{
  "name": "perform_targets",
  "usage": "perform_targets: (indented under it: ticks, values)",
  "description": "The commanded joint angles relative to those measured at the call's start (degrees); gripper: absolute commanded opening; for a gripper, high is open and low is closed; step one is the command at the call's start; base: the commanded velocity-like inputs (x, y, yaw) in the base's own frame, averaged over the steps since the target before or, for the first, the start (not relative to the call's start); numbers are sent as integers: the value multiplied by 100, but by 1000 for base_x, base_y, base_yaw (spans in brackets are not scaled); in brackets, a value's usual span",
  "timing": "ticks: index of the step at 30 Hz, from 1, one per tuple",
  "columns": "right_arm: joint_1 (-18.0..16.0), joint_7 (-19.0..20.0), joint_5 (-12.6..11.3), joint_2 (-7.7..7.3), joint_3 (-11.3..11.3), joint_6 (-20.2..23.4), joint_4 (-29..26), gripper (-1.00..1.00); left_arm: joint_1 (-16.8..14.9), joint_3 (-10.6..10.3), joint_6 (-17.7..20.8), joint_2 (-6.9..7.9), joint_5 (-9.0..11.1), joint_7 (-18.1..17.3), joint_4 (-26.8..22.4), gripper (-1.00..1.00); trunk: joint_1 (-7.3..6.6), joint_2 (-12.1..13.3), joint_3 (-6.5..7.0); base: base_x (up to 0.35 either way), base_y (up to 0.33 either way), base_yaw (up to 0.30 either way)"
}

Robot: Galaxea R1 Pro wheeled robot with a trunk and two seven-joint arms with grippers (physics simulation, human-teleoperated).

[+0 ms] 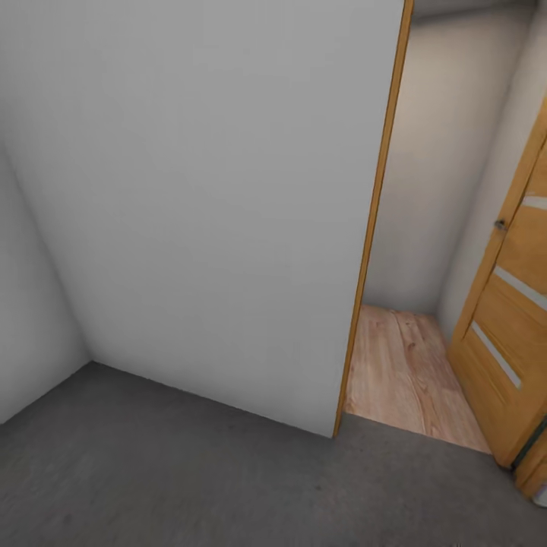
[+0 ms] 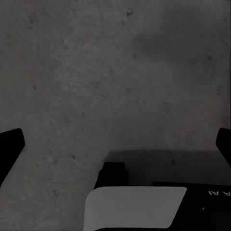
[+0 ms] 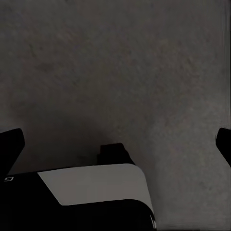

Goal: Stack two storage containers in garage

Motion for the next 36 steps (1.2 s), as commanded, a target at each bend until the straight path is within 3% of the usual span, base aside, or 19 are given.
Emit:
perform_targets:
  ticks: [1, 25, 36]
  values:
    - [-7, 0, -58, 5, 46, -35, 18, 100, -4, -48, 20, 2, 42, 19, -2, 100, 0, -3, -6, 0, 0, -249]
    - [-7, -1, -56, 4, 46, -68, 18, 100, -4, -48, 20, 3, 42, 19, -2, 100, 0, -3, -6, 0, 0, -249]
    - [-7, -1, -15, 4, 49, -83, 18, 100, -5, -48, 20, 3, 42, 19, -2, 100, 0, -3, -6, 0, 0, -30]
